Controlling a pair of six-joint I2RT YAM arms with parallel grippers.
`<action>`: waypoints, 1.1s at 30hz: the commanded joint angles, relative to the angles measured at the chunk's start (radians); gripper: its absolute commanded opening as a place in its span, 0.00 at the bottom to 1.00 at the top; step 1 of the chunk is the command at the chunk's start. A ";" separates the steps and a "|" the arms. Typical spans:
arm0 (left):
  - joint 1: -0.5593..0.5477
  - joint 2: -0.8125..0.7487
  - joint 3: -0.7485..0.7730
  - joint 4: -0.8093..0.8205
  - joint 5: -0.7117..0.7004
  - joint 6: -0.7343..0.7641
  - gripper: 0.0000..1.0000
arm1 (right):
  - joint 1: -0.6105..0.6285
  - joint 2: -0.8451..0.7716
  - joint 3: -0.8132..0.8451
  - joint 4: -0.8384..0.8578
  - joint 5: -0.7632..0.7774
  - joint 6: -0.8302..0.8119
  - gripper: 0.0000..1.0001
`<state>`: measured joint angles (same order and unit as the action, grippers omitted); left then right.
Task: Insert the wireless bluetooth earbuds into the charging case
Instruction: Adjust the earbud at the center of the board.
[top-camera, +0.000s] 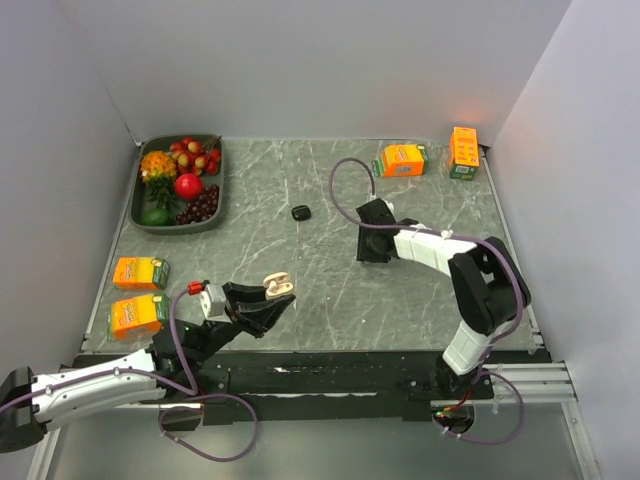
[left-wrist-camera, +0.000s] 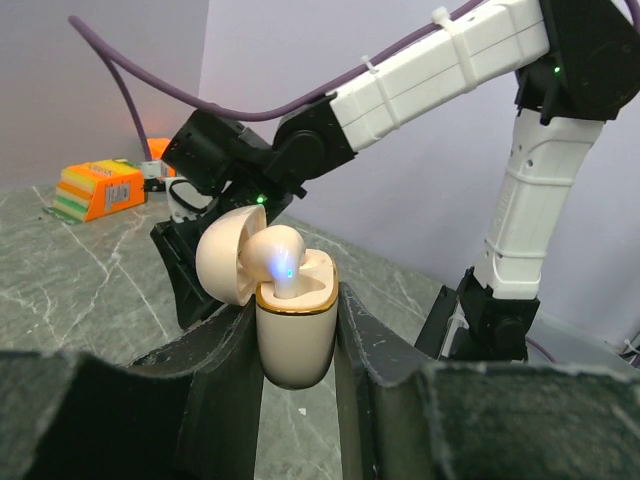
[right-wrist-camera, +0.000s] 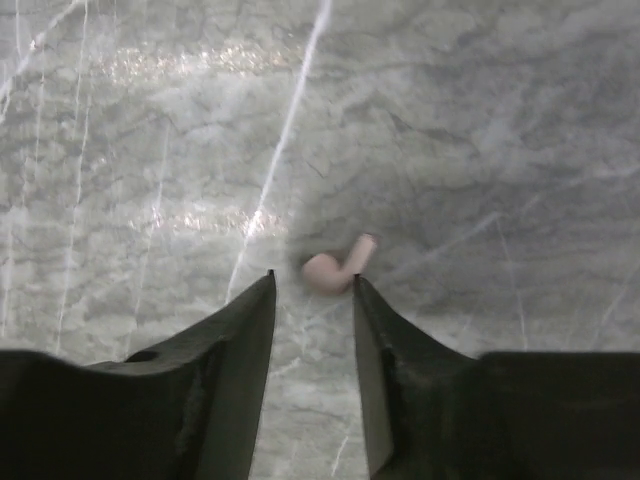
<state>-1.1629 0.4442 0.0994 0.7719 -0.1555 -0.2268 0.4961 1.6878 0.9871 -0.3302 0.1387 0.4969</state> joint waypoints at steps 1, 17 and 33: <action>-0.004 -0.022 0.034 0.007 -0.003 -0.003 0.01 | 0.012 0.035 0.081 -0.066 0.030 0.034 0.40; -0.004 -0.010 0.034 0.020 0.008 -0.006 0.01 | 0.030 -0.059 0.002 -0.049 0.021 0.078 0.48; -0.004 -0.022 0.034 -0.003 -0.001 -0.006 0.01 | 0.030 0.076 0.070 -0.041 0.065 0.083 0.40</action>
<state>-1.1629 0.4286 0.0994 0.7490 -0.1555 -0.2272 0.5194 1.7344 1.0164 -0.3820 0.1761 0.5617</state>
